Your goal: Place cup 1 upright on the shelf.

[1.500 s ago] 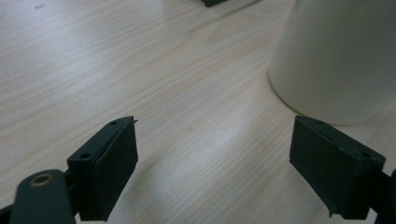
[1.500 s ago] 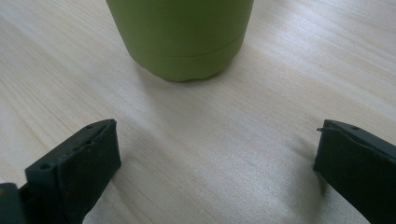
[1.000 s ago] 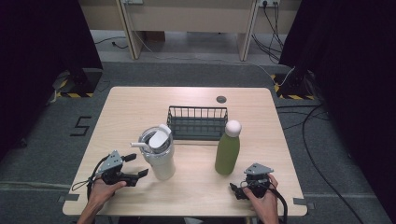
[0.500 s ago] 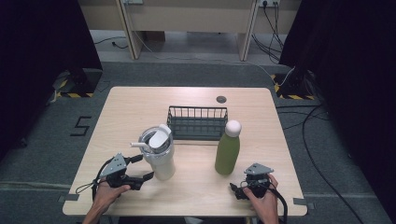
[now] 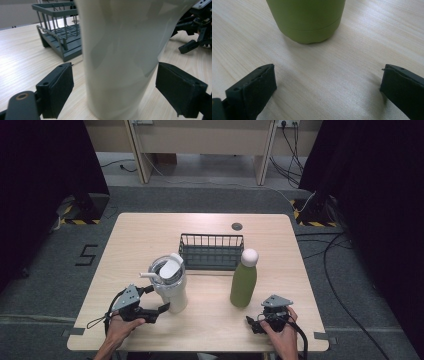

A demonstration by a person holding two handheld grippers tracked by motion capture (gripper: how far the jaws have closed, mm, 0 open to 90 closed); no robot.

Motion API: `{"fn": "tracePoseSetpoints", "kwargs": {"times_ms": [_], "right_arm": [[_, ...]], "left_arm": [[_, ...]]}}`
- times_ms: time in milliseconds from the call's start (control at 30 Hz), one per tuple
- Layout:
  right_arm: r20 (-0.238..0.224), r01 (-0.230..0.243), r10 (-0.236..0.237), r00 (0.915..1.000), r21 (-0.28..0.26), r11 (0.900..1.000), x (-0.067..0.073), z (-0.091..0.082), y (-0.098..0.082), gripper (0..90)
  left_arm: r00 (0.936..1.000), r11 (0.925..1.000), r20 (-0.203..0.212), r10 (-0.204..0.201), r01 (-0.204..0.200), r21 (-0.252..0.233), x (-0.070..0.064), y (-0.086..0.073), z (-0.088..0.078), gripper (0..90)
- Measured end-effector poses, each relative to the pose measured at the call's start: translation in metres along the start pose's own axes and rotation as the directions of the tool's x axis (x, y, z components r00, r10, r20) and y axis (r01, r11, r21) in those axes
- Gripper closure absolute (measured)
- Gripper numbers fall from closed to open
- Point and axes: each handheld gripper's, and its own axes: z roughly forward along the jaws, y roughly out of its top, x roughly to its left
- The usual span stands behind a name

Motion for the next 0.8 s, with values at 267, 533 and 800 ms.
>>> {"fn": "tracePoseSetpoints", "kwargs": {"times_ms": [267, 533, 800], "right_arm": [[0.0, 0.0, 0.0, 1.0, 0.0, 1.0, 0.0, 0.0, 0.0, 0.4], [-0.001, 0.0, 0.0, 1.0, 0.0, 1.0, 0.0, 0.0, 0.0, 0.4], [-0.001, 0.0, 0.0, 1.0, 0.001, 1.0, 0.0, 0.0, 0.0, 0.4]], "left_arm": [[0.9986, 0.9991, -0.031, 0.042, -0.042, -0.001, -0.005, 0.001, 0.014, 13.1], [0.9945, 0.9964, -0.064, 0.083, -0.084, -0.011, -0.004, 0.002, 0.025, 9.5], [0.9974, 0.9983, -0.045, 0.056, -0.056, -0.01, -0.007, 0.001, 0.033, 8.5]]}}
